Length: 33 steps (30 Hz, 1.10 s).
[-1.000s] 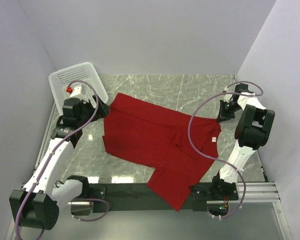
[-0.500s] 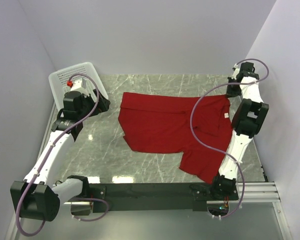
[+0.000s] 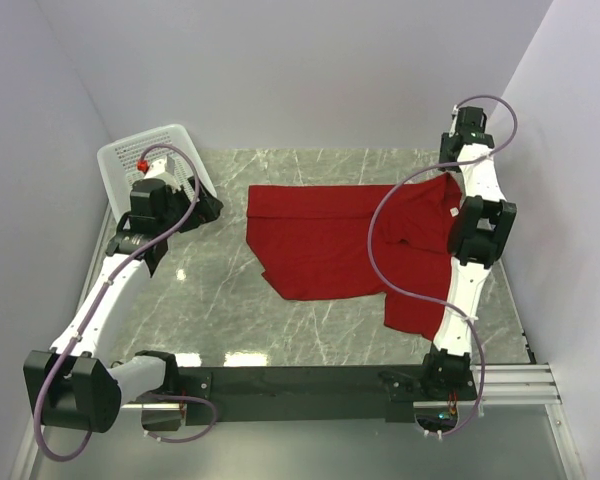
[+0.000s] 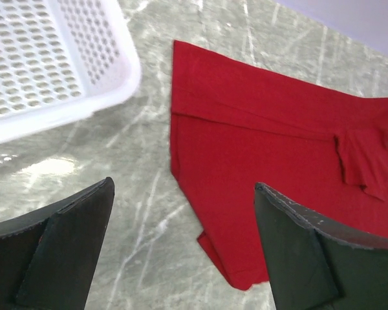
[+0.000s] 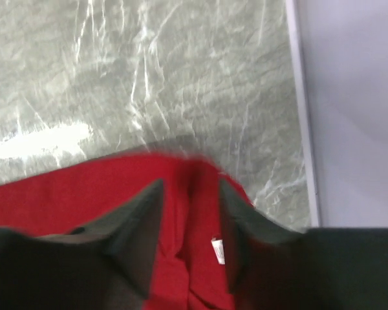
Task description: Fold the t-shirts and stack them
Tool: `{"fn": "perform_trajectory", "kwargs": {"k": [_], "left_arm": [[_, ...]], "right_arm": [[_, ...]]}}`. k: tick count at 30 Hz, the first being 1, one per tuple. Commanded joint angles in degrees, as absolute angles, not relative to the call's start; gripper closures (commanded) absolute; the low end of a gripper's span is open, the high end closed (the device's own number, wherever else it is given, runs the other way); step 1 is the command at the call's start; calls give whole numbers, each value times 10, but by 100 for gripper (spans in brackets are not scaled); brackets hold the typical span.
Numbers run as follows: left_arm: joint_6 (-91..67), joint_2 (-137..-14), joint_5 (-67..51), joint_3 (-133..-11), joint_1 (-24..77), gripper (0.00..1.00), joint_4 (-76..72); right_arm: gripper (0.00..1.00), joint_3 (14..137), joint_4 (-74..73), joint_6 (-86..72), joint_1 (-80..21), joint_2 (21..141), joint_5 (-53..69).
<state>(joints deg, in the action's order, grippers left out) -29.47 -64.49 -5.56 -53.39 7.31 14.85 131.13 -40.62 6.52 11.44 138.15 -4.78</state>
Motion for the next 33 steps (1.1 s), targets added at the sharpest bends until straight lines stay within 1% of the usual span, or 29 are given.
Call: {"fn": "perform_trajectory", "kwargs": {"k": [1, 2, 5, 6, 8, 9, 10, 11, 12, 14, 15, 17, 18, 19, 20, 21, 22, 23, 24, 25, 26, 27, 29, 30, 33], "left_arm": [[-310, -646, -95, -549, 71, 7, 139], [-313, -647, -110, -545, 71, 9, 135], [-329, -647, -162, -520, 74, 13, 122], [-337, -646, -170, -512, 76, 14, 119], [-344, -644, -180, -494, 90, 14, 120], [-351, -642, -181, -488, 97, 15, 122], [-353, -639, -178, -476, 105, 16, 126], [-356, -637, -164, -470, 122, 16, 130], [-360, -631, -157, -456, 131, 17, 139], [-366, -620, -127, -439, 148, 17, 146], [-375, -606, -117, -421, 151, 17, 152], [-384, -589, -85, -407, 152, 17, 165], [-395, -570, -43, -402, 151, 17, 173], [-400, -560, -19, -402, 151, 17, 197], [-405, -549, -2, -403, 150, 17, 209], [-417, -526, 33, -410, 150, 16, 223], [-424, -514, 80, -414, 150, 16, 249], [-431, -503, 108, -420, 150, 13, 265], [-444, -481, 130, -431, 149, 12, 278], [-448, -472, 164, -438, 148, 11, 289], [-454, -462, 179, -442, 148, 10, 313], [-466, -443, 191, -453, 147, 10, 322], [-473, -425, 215, -461, 146, 8, 347], [-476, -409, 221, -464, 146, 8, 355], [-486, -376, 240, -463, 145, 8, 380]], "right_arm": [[52, 1335, -368, 70, 118, 1372, -100], [44, 1330, -366, 74, 119, 1363, -98], [35, 1301, -366, 92, 117, 1321, -57], [34, 1279, -379, 98, 117, 1294, -31], [34, 1244, -395, 137, 112, 1260, 84], [34, 1194, -418, 161, 107, 1219, 136], [34, 1164, -433, 217, 102, 1197, 184], [34, 1133, -452, 254, 95, 1176, 292], [34, 1077, -518, 358, 66, 1138, 340], [33, 1001, -591, 456, 22, 1088, 430], [33, 913, -601, 539, -37, 1032, 446], [34, 819, -572, 557, -110, 966, 452], [34, 746, -523, 546, -145, 912, 444], [34, 718, -496, 526, -232, 890, 429], [34, 698, -419, 489, -272, 875, 401], [35, 679, -388, 406, -317, 865, 345], [36, 680, -370, 378, -379, 871, 323], [40, 689, -358, 349, -412, 881, 302], [41, 713, -327, 283, -437, 915, 274], [41, 734, -325, 266, -458, 936, 226], [48, 757, -330, 252, -494, 960, 207], [49, 804, -333, 210, -506, 1007, 181], [56, 852, -351, 195, -528, 1053, 159], [57, 885, -355, 177, -534, 1084, 156], [60, 932, -354, 149, -545, 1131, 139]]}}
